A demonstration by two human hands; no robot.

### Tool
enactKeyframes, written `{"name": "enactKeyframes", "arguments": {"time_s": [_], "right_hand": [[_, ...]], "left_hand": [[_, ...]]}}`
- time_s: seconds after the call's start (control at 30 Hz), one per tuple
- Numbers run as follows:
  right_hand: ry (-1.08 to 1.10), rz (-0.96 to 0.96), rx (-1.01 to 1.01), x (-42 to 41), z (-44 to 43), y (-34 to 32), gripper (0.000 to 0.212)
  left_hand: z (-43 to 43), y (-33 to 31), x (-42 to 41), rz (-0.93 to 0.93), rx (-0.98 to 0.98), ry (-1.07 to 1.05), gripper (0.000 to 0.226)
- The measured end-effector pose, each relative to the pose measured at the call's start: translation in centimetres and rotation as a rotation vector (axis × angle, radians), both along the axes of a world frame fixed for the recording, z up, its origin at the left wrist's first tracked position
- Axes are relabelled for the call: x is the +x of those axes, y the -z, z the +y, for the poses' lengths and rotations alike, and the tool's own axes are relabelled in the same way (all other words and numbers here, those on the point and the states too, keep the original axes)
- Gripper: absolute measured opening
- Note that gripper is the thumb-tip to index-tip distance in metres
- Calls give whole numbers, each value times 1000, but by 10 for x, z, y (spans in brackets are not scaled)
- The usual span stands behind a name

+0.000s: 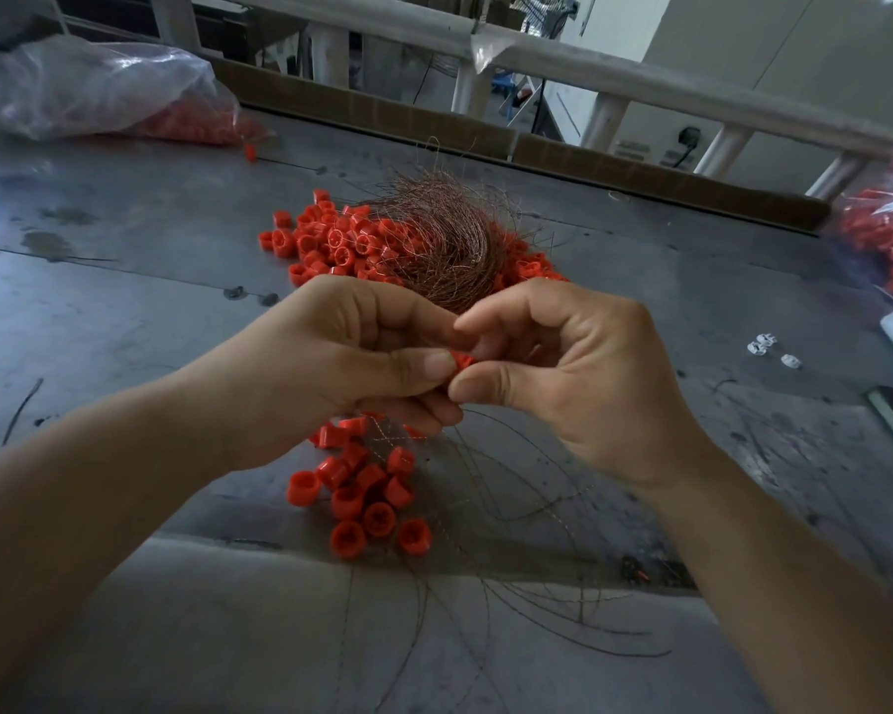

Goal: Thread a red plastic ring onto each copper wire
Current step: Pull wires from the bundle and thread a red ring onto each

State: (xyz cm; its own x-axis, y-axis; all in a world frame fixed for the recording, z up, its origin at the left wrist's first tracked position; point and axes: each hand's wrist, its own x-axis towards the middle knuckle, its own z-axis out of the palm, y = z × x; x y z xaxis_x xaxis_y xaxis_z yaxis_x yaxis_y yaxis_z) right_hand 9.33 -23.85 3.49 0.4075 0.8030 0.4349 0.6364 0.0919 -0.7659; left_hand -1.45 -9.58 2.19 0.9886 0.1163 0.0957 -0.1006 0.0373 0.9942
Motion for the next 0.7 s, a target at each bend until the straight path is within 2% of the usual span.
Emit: {"name": "enactKeyframes", "arguments": {"time_s": [0.1, 0.17, 0.27, 0.33, 0.43, 0.7], "right_hand": [[-93, -83, -110, 3, 0, -2, 36], [-114, -158, -144, 4, 1, -3, 27], [-70, -268, -135, 2, 2, -2, 18], [-52, -325, -150, 0, 2, -1, 16], [-50, -350, -178, -2, 3, 1, 13], [-24, -358, -135, -10, 4, 2, 5]], "left_hand": [[2, 0, 1, 30, -57, 51, 34], [3, 1, 1, 38, -89, 61, 49], [1, 1, -1, 28, -125, 60, 57], [-2, -1, -1, 11, -71, 64, 62], [-7, -2, -1, -15, 54, -3, 61], [-12, -2, -4, -65, 64, -4, 63]]}}
